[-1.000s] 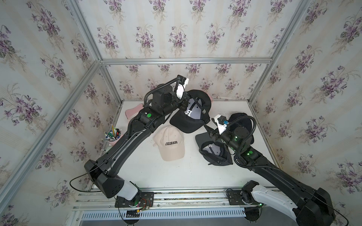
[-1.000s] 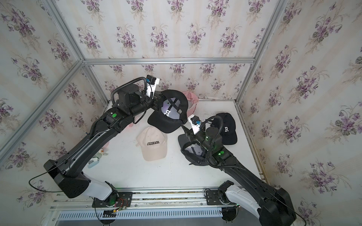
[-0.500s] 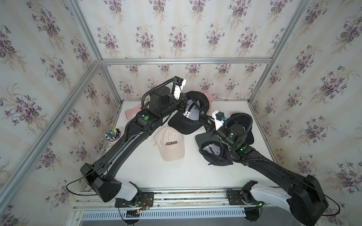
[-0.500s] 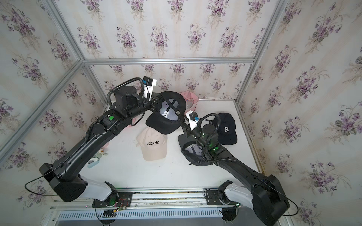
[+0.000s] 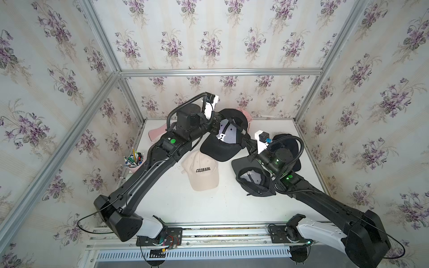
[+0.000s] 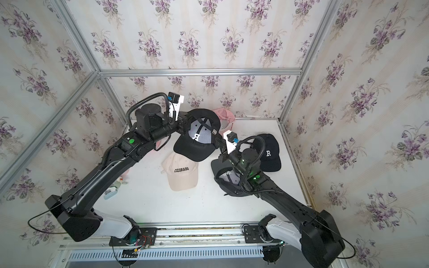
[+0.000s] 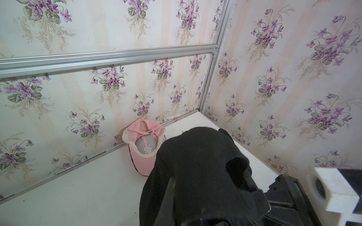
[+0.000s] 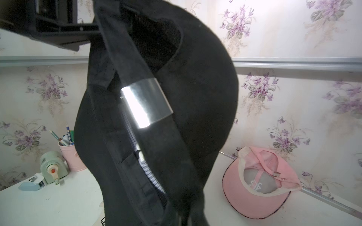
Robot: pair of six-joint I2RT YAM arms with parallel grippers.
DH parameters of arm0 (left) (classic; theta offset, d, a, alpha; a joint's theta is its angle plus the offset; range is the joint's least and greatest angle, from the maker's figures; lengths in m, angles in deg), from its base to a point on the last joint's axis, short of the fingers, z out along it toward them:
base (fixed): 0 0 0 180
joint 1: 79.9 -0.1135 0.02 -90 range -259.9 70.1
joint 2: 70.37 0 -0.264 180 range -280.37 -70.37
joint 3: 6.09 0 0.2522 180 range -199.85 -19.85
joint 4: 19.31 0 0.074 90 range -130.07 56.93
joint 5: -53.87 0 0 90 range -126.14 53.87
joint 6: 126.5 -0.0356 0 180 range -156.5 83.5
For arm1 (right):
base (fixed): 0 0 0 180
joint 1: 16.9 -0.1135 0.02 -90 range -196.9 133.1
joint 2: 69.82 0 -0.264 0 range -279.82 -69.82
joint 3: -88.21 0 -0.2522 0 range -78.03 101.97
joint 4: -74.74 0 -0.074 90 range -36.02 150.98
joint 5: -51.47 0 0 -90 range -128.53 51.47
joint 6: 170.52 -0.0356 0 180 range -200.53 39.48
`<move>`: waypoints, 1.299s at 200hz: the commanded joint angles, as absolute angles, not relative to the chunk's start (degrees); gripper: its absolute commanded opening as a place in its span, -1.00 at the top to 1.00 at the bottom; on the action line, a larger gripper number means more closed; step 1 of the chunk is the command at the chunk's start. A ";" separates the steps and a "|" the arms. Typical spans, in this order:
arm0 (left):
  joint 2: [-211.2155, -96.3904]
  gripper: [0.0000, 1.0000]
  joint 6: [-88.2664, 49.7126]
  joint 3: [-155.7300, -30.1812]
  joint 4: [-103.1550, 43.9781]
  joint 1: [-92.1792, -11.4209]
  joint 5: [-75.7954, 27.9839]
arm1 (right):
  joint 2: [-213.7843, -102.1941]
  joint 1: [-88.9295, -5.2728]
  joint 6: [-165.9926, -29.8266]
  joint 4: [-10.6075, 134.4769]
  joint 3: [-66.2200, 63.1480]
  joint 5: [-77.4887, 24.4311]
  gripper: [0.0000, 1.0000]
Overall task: Open the adjustable buckle of the baseball cap
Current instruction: Pick up the baseball cap from the center of the board.
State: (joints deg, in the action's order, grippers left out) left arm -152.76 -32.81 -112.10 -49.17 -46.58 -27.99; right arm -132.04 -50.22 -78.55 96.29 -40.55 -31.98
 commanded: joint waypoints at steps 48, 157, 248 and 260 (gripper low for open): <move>-153.36 0.08 -32.14 -108.14 -50.28 -46.50 -23.84 | -132.07 -50.28 -76.13 84.00 -28.92 -36.60 1.00; -152.59 -0.35 -37.84 -104.41 -56.23 -44.03 -26.81 | -139.92 -49.64 -81.47 66.57 -13.02 -42.55 1.00; -145.97 -0.47 -42.99 -103.50 -57.08 -43.69 -26.43 | -140.96 -48.73 -81.56 65.70 -12.25 -40.42 1.00; -146.93 -0.47 -43.34 -106.17 -57.41 -43.60 -24.77 | -140.52 -48.72 -80.57 65.95 -12.96 -39.86 1.00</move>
